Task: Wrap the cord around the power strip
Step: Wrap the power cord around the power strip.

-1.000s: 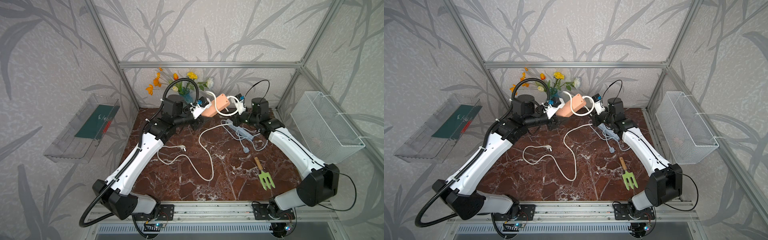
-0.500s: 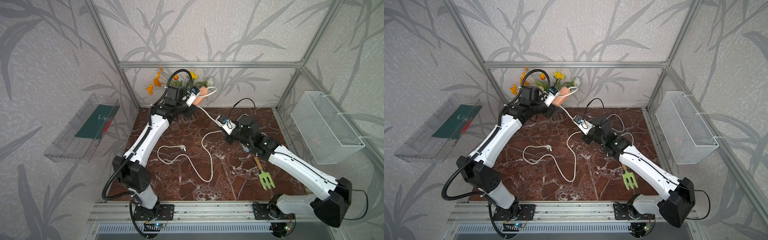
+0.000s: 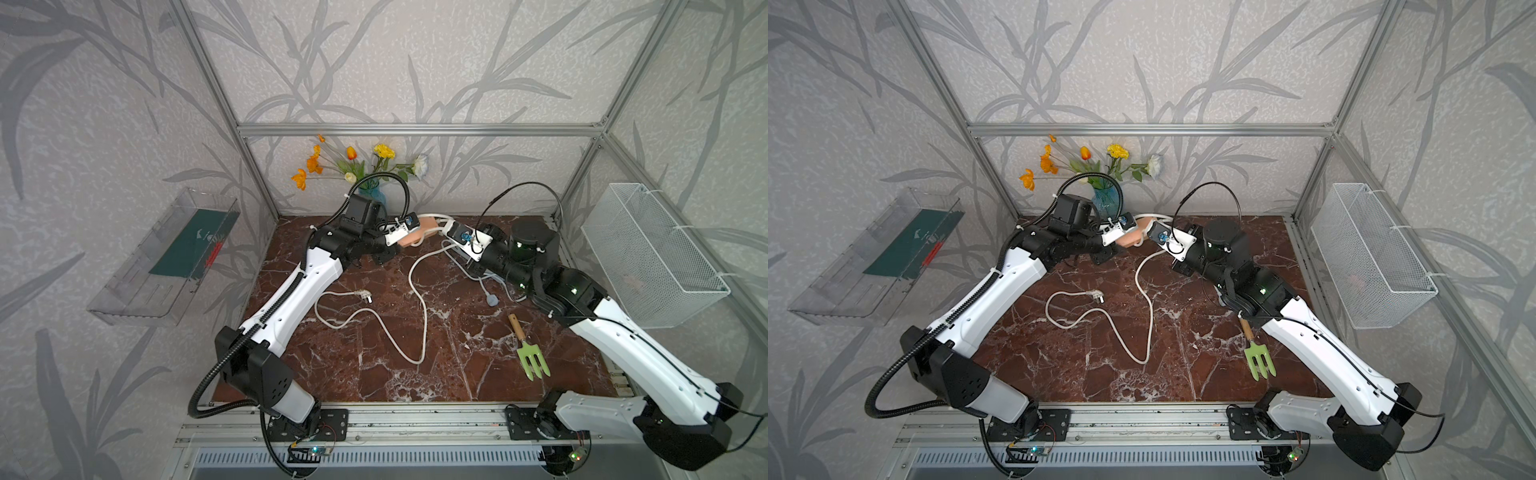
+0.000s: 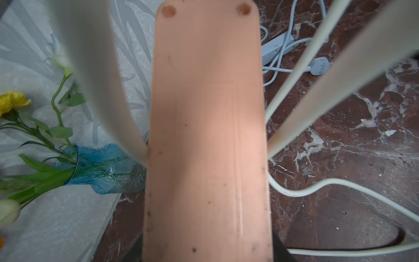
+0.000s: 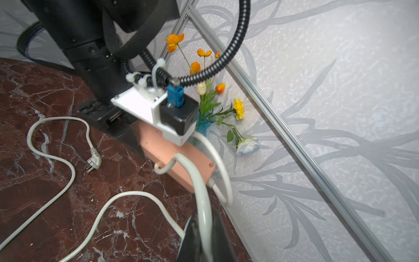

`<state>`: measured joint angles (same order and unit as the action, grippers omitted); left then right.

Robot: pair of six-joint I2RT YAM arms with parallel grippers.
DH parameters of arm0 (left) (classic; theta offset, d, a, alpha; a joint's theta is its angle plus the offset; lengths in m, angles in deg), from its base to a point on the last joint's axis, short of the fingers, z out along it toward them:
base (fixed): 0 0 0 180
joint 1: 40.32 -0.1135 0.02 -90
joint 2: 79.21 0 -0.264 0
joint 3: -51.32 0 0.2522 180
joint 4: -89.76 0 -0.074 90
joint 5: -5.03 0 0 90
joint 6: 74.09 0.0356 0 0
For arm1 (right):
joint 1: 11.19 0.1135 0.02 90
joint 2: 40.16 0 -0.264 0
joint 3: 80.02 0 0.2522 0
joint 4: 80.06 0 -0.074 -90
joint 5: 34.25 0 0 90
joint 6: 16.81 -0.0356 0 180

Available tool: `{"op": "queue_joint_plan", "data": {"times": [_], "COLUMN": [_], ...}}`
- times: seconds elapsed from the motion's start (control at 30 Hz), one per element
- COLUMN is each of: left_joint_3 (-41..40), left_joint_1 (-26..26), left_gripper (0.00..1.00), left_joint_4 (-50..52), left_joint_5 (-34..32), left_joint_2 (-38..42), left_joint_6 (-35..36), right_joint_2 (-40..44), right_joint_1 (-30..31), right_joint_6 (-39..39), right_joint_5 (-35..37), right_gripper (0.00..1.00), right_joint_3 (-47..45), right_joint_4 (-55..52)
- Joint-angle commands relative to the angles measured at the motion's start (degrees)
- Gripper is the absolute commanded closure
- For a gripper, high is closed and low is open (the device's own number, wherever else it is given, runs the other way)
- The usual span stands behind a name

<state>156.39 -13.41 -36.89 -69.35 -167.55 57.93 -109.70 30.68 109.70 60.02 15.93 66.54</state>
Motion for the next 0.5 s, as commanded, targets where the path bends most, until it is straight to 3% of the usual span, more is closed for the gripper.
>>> {"op": "queue_joint_plan", "data": {"times": [0.0,0.13,0.33,0.47], "left_joint_3": [-1.9,-3.5,-5.1,-6.5], "left_joint_1": [2.3,6.4,10.3,9.6], "left_gripper": [1.0,1.0,1.0,1.0], "left_joint_4": [4.9,4.9,1.8,-7.4], "left_joint_5": [3.5,8.5,14.4,18.6], "left_joint_2": [2.6,5.7,10.6,13.9], "left_joint_6": [5.3,4.7,1.8,-5.5], "right_joint_2": [-3.1,-5.9,-8.8,-10.7], "right_joint_1": [-3.0,-9.3,-20.1,-23.2], "right_joint_6": [1.5,-0.7,-12.0,-22.8], "right_joint_5": [-3.5,-9.7,-32.5,-42.6], "right_gripper": [1.0,1.0,1.0,1.0], "right_joint_3": [5.8,8.8,11.0,4.6], "right_joint_4": [3.3,0.7,-2.9,5.5]}}
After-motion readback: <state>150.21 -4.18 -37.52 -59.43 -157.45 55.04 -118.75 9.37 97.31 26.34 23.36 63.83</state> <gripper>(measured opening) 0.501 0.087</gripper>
